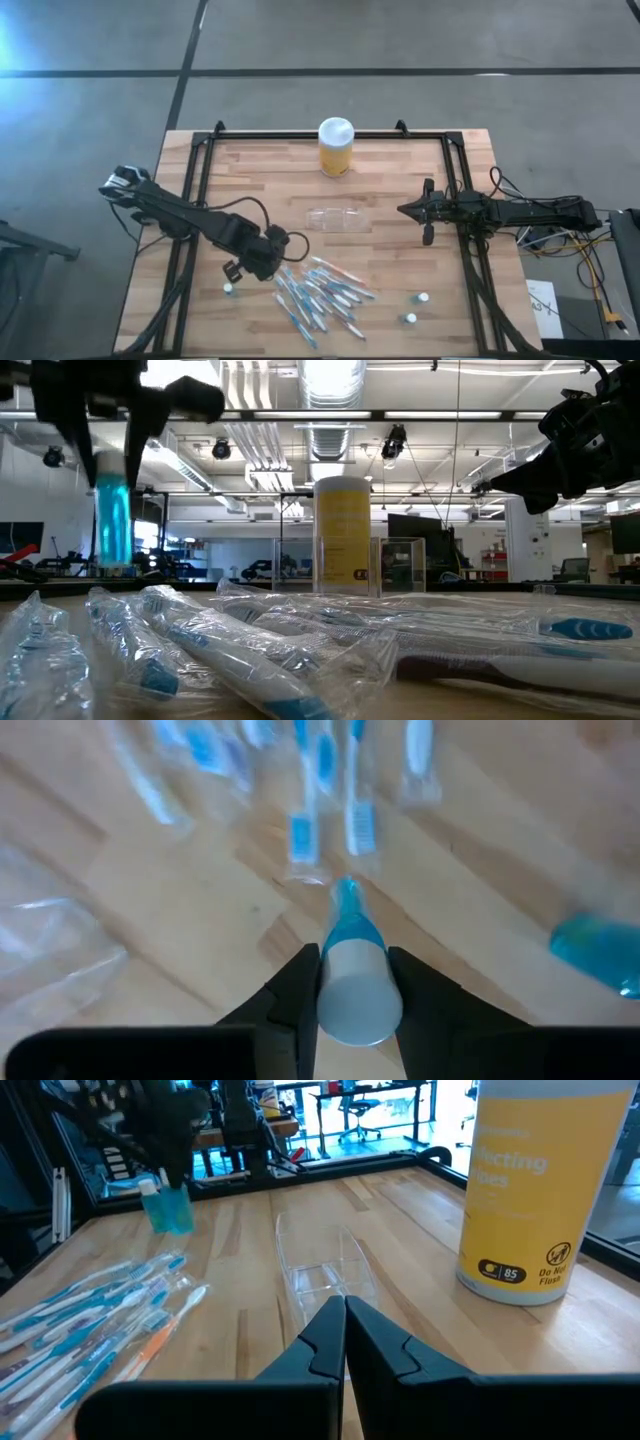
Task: Pick & Place toothbrushing station
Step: Put the mouthwash into the transparent organizer
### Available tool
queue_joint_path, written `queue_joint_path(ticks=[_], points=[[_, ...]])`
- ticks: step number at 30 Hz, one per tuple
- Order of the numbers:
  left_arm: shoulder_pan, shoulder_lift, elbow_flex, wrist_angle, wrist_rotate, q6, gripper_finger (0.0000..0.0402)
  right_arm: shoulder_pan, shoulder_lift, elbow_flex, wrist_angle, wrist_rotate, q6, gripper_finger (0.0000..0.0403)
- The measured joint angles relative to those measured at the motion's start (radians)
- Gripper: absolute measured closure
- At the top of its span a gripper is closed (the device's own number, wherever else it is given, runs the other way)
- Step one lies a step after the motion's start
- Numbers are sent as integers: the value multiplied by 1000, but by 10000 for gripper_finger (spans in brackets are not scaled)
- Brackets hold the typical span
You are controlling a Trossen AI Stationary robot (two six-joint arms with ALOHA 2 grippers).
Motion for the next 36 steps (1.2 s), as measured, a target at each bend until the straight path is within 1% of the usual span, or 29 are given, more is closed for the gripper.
queue_joint_path(ticks=[3, 7, 11, 14, 18, 22, 25, 30, 33, 36], points=[[3, -65, 19, -20, -3, -66, 303, 0, 0, 0, 0, 0, 0, 394], [23, -187, 13, -20, -6, -179, 303, 0, 0, 0, 0, 0, 0, 394], [31, -319, -26, -12, -41, -292, 303, 0, 0, 0, 0, -1, 0, 394], [31, -423, -78, 21, -46, -401, 303, 0, 0, 0, 0, -1, 0, 394], [28, -546, -174, 107, -76, -580, 303, 0, 0, 0, 0, -3, 12, 394], [25, -655, -308, 187, -83, -699, 303, 0, 0, 0, 0, -3, 19, 394], [25, -727, -424, 250, -121, -756, 303, 0, 0, 0, 0, -3, 23, 394], [25, -849, -602, 408, -123, -831, 303, 0, 0, 0, 0, -4, 26, 394], [25, -908, -681, 466, -126, -862, 303, 0, 0, 0, 0, -4, 25, 394], [25, -951, -733, 478, -140, -880, 303, 0, 0, 0, 0, -4, 24, 394]])
